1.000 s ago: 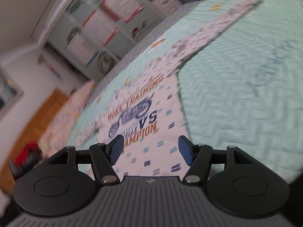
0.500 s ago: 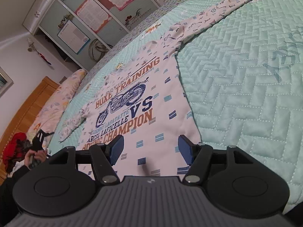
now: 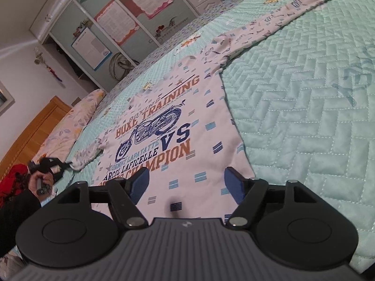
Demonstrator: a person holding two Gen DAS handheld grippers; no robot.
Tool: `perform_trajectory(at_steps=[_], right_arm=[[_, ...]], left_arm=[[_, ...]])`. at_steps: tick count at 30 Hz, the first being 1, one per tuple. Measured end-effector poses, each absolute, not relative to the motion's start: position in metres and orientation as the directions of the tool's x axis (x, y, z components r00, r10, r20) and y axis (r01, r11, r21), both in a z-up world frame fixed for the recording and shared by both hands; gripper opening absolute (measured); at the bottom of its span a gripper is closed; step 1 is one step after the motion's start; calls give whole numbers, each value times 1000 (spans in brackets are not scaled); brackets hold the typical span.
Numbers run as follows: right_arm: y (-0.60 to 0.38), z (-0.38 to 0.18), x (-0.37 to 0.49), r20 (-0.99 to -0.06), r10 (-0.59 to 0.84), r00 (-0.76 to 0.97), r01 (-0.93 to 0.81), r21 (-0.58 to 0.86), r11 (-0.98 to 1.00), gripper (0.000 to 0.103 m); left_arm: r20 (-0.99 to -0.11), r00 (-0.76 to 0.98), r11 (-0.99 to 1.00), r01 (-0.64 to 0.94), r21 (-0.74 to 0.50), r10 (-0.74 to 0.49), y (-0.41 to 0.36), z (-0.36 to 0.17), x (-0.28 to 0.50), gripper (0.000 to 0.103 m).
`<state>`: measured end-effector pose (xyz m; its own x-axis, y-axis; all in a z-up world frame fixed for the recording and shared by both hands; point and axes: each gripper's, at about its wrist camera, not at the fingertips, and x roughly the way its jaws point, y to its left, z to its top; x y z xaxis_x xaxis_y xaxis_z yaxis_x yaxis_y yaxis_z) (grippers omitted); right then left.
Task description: Fold clothes
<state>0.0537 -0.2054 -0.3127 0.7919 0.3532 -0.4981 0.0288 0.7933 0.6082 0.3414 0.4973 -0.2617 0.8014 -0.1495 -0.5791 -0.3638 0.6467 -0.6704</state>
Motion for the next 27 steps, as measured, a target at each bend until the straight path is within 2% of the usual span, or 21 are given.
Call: perform_trajectory(at_steps=[2, 4, 6, 7, 9, 10, 12, 13, 14, 15, 17, 19, 22, 25, 27], right_arm=[[-206, -312, 54, -497, 357, 791, 25, 609, 793, 73], [-207, -313, 53, -491, 362, 792, 23, 617, 787, 73], [-207, -314, 53, -487, 364, 794, 19, 618, 786, 73], [-207, -314, 52, -486, 364, 795, 15, 615, 788, 74], [-207, -314, 52, -482, 367, 795, 8, 614, 789, 74], [-208, -314, 51, -480, 370, 796, 7, 619, 785, 74], [-210, -314, 51, -473, 377, 796, 8, 632, 775, 74], [-210, -314, 50, -471, 380, 796, 9, 637, 771, 74], [-211, -314, 50, -468, 383, 797, 9, 642, 767, 74], [-212, -314, 49, -466, 385, 797, 10, 647, 763, 74], [-212, -315, 49, -463, 387, 797, 8, 650, 760, 74], [-212, -315, 49, -463, 388, 797, 5, 647, 762, 74], [-212, -316, 49, -464, 389, 796, 3, 645, 764, 74], [-210, -316, 50, -468, 384, 796, 5, 639, 769, 74], [-208, -315, 50, -472, 378, 796, 3, 628, 778, 74]], left_arm=[[-513, 851, 660, -321, -679, -114, 496, -241, 321, 3], [-488, 871, 712, -305, -632, -59, 488, -222, 302, 4], [-499, 867, 748, -335, -573, 7, 479, -212, 285, 4], [-518, 854, 748, -367, -553, 36, 477, -211, 280, 5], [-614, 784, 705, -487, -515, 92, 479, -226, 274, 9], [-689, 722, 675, -542, -501, 69, 485, -244, 276, 13], [-792, 611, 611, -630, -479, 10, 495, -280, 276, 11], [-778, 627, 589, -639, -495, 27, 496, -287, 267, 1], [-765, 643, 579, -637, -509, 35, 497, -287, 260, 3], [-757, 652, 575, -636, -515, 43, 496, -284, 255, 6], [-729, 680, 600, -615, -512, 76, 493, -273, 248, 25], [-714, 693, 657, -583, -478, 95, 495, -257, 254, 30], [-710, 702, 733, -510, -451, 52, 508, -238, 270, 72], [-725, 689, 789, -458, -410, 23, 524, -226, 297, 75], [-753, 658, 814, -424, -396, -23, 533, -224, 316, 83]])
